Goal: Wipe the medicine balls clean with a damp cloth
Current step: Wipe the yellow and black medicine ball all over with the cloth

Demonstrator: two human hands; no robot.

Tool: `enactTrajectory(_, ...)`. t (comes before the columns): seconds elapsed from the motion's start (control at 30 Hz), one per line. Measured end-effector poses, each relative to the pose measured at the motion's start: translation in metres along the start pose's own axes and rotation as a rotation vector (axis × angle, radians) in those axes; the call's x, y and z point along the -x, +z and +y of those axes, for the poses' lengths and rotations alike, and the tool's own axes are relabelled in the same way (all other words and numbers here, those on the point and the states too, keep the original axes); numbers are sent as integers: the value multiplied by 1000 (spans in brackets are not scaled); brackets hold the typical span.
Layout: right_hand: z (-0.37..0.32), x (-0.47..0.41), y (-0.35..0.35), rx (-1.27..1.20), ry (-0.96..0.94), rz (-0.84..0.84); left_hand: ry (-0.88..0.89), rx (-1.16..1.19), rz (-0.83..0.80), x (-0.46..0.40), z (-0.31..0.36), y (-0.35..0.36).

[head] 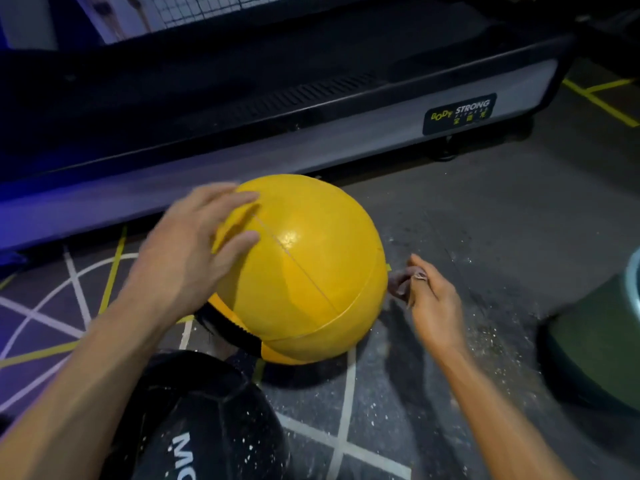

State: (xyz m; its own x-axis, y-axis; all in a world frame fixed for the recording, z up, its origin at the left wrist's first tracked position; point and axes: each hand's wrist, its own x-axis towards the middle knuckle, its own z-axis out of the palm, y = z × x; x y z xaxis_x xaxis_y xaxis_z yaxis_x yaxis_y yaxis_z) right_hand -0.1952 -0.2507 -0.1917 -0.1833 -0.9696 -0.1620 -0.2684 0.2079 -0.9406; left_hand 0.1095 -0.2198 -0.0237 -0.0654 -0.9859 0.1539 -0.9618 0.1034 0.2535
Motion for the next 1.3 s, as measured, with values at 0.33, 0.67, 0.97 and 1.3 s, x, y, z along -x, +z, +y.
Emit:
enactTrajectory(0.33, -28, 15, 19, -132, -75, -54, -329, 290, -95, 22, -6, -6)
enactTrajectory(0.67, -34, -28, -9, -99, -151, 52, 46, 500, -128, -40, 31, 40)
enactTrajectory(0.97, -77, -88, -42, 117, -308, 200, -42, 208, -274, -75, 11, 94)
enactTrajectory(1.3, -133, -159, -53, 510, -334, 52, -41, 460, 45, -93, 27, 115)
